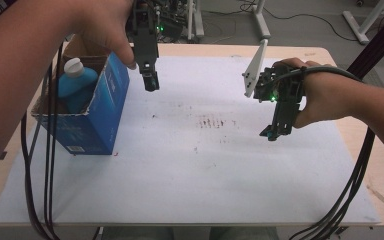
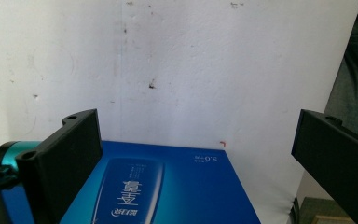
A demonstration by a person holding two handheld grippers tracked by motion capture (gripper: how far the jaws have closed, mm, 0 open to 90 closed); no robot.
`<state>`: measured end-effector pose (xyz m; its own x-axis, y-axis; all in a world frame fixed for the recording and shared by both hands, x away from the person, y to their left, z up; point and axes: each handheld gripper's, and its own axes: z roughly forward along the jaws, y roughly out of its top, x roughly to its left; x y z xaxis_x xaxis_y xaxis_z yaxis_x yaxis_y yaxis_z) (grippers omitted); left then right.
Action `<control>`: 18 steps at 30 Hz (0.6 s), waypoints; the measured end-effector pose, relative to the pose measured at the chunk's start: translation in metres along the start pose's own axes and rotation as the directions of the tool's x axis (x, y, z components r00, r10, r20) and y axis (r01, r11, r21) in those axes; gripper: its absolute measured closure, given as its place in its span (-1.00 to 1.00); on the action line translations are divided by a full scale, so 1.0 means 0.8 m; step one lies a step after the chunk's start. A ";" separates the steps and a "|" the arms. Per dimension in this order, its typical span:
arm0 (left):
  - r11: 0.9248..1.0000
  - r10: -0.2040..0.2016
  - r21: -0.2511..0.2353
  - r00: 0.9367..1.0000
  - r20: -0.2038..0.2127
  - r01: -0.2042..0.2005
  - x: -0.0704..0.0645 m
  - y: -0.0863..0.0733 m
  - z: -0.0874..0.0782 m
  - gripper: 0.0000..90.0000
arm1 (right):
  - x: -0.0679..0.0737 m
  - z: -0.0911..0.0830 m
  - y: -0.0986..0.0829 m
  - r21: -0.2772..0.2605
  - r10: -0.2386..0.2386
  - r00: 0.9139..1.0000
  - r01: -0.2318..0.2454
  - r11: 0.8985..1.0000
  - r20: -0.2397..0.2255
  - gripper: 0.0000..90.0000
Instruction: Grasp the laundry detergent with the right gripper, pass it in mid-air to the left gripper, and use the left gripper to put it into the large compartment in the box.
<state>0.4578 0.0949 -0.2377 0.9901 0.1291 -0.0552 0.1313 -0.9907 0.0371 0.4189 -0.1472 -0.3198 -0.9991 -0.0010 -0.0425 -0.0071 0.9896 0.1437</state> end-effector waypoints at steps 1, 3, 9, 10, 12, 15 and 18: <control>1.000 0.004 0.001 1.000 0.004 -0.004 0.000 0.001 0.001 -0.96 | 0.001 0.000 0.000 -0.002 0.010 1.000 -0.010 1.000 -0.004 -0.99; 1.000 0.009 -0.002 1.000 0.000 -0.009 0.000 0.002 0.001 -0.96 | 0.000 0.002 0.000 -0.006 0.005 1.000 -0.005 1.000 -0.004 -0.98; 1.000 0.014 -0.009 1.000 -0.002 -0.014 0.000 0.002 0.000 -0.96 | 0.001 0.002 0.001 -0.005 -0.001 1.000 0.001 1.000 -0.002 -0.98; 1.000 0.018 -0.008 1.000 -0.002 -0.018 -0.001 0.003 0.000 -0.96 | 0.000 0.002 0.001 -0.004 -0.008 1.000 0.008 1.000 0.000 -0.98; 1.000 0.021 -0.006 1.000 0.002 -0.021 -0.002 0.003 -0.001 -0.96 | 0.001 0.001 0.001 -0.002 -0.006 1.000 0.006 1.000 -0.001 -0.98; 1.000 0.024 -0.004 1.000 0.002 -0.024 -0.005 0.002 -0.003 -0.96 | 0.002 0.001 0.002 -0.003 0.000 1.000 0.000 1.000 -0.004 -0.98; 1.000 0.026 -0.004 1.000 0.002 -0.026 -0.006 0.001 -0.003 -0.96 | 0.002 0.001 0.002 -0.002 -0.002 1.000 0.002 1.000 -0.004 -0.98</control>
<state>0.4533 0.0933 -0.2347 0.9931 0.1035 -0.0560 0.1059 -0.9935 0.0420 0.4172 -0.1452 -0.3202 -0.9992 -0.0041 -0.0386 -0.0096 0.9893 0.1458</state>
